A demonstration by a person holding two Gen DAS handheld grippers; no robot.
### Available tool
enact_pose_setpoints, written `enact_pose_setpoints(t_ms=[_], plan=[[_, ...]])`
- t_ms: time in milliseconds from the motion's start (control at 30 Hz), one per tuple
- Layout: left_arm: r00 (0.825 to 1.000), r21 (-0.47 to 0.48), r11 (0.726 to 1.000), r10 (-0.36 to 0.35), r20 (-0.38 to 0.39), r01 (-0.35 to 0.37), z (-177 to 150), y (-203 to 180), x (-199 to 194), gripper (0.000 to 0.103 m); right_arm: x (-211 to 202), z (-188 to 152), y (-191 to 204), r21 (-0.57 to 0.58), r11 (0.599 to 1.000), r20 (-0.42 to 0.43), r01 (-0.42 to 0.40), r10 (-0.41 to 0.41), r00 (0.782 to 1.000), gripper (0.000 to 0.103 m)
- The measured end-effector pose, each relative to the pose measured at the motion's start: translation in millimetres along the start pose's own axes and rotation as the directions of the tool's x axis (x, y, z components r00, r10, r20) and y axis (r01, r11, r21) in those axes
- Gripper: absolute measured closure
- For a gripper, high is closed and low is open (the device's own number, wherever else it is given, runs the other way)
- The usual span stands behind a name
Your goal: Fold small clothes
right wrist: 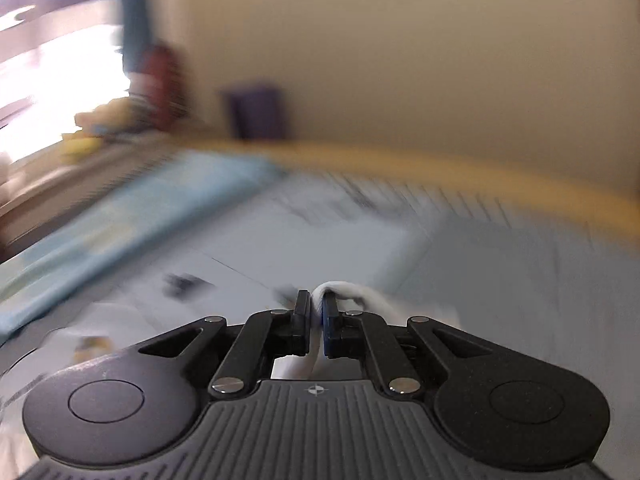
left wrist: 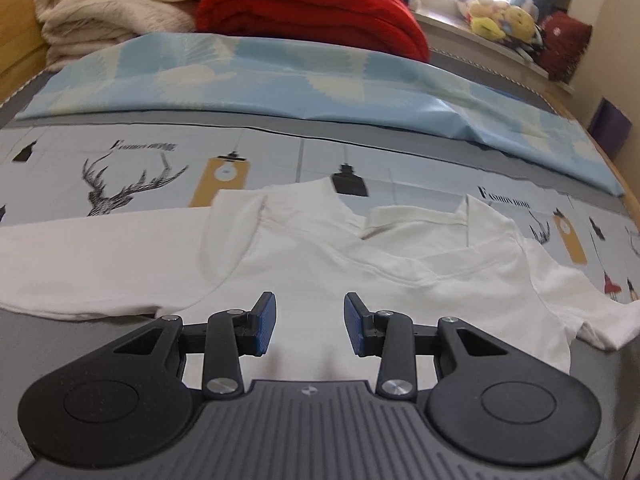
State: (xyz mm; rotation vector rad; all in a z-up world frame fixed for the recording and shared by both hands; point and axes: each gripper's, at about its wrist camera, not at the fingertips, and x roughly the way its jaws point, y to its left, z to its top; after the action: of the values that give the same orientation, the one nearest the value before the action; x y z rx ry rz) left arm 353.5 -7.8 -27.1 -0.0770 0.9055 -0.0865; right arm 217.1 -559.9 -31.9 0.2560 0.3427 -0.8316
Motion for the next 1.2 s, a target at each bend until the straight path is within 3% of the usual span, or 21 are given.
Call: enact_pose_setpoints(t_ms=[67, 100, 133, 200, 300, 367, 400, 467, 500, 533, 633, 700, 767, 833, 967, 1067, 1133, 1200], plan=[[1.000, -0.030, 1.000, 0.005, -0.003, -0.005, 2.8, 12.0, -2.2, 0.062, -39.5, 5.9, 56.1, -0.130, 0.978, 0.080, -0.163, 0.175, 0.981, 0.098], [1.000, -0.051, 0.999, 0.007, -0.003, -0.007, 4.5, 19.7, -3.5, 0.062, -57.9, 4.8, 79.2, -0.175, 0.954, 0.090, -0.245, 0.263, 0.961, 0.098], [1.000, -0.073, 0.997, 0.007, -0.003, -0.007, 6.2, 27.9, -5.0, 0.062, -81.0, 0.5, 106.7, -0.226, 0.912, 0.089, -0.342, 0.369, 0.925, 0.098], [1.000, -0.107, 0.994, 0.012, -0.003, -0.013, 9.8, 42.0, -7.4, 0.062, -122.2, -15.0, 151.2, -0.296, 0.811, 0.049, -0.504, 0.540, 0.840, 0.098], [1.000, -0.164, 0.986, 0.011, -0.010, -0.013, 14.7, 64.6, -9.7, 0.062, -176.2, -55.3, 209.2, -0.335, 0.608, -0.122, -0.719, 0.729, 0.673, 0.097], [1.000, -0.201, 0.980, 0.004, -0.019, -0.008, 17.5, 78.4, -9.7, 0.062, -192.4, -87.8, 240.6, -0.274, 0.492, -0.347, -0.826, 0.750, 0.563, 0.096], [1.000, -0.215, 0.977, 0.002, -0.024, -0.007, 18.4, 83.9, -9.0, 0.062, -194.1, -102.6, 252.0, -0.234, 0.474, -0.459, -0.849, 0.716, 0.527, 0.095], [0.999, -0.257, 0.966, -0.015, -0.042, 0.004, 19.6, 95.7, -5.9, 0.062, -195.4, -126.3, 264.4, -0.156, 0.489, -0.631, -0.858, 0.620, 0.468, 0.095], [0.998, -0.282, 0.959, -0.029, -0.052, 0.013, 18.8, 100.6, -4.0, 0.062, -194.1, -129.7, 265.3, -0.134, 0.506, -0.672, -0.852, 0.586, 0.453, 0.095], [0.997, -0.311, 0.950, -0.047, -0.062, 0.025, 18.1, 106.1, -1.9, 0.062, -194.2, -129.6, 264.0, -0.119, 0.528, -0.690, -0.841, 0.565, 0.453, 0.093], [0.991, -0.386, 0.921, -0.095, -0.089, 0.054, 14.4, 120.7, 7.1, 0.062, -188.1, -113.5, 253.5, -0.085, 0.604, -0.664, -0.793, 0.559, 0.497, 0.077], [0.989, -0.416, 0.908, -0.102, -0.106, 0.049, 11.3, 127.2, 15.4, 0.064, -179.9, -105.5, 241.9, -0.063, 0.675, -0.634, -0.735, 0.542, 0.551, 0.073], [0.987, -0.437, 0.898, -0.114, -0.116, 0.053, 7.6, 130.1, 24.0, 0.074, -163.6, -103.1, 223.7, -0.010, 0.732, -0.600, -0.681, 0.540, 0.590, 0.073], [0.983, -0.445, 0.894, -0.122, -0.134, 0.050, 4.8, 129.7, 33.7, 0.078, -145.7, -108.6, 209.0, 0.011, 0.805, -0.614, -0.594, 0.474, 0.631, 0.073], [0.977, -0.440, 0.897, -0.131, -0.168, 0.044, 2.4, 120.0, 54.3, 0.078, -103.9, -106.6, 181.6, 0.103, 0.873, -0.628, -0.477, 0.428, 0.650, 0.073], [0.974, -0.425, 0.904, -0.129, -0.185, 0.039, 4.2, 110.1, 69.5, 0.078, -81.4, -102.8, 160.3, 0.150, 0.915, -0.596, -0.374, 0.386, 0.704, 0.073], [0.975, -0.411, 0.912, -0.100, -0.199, 0.010, 4.6, 106.2, 77.3, 0.077, -67.0, -103.9, 141.2, 0.224, 0.925, -0.598, -0.305, 0.378, 0.707, 0.073], [0.972, -0.401, 0.915, -0.067, -0.227, -0.031, 4.2, 102.6, 85.4, 0.071, -53.5, -107.8, 126.3, 0.303, 0.921, -0.606, -0.245, 0.385, 0.696, 0.073]])
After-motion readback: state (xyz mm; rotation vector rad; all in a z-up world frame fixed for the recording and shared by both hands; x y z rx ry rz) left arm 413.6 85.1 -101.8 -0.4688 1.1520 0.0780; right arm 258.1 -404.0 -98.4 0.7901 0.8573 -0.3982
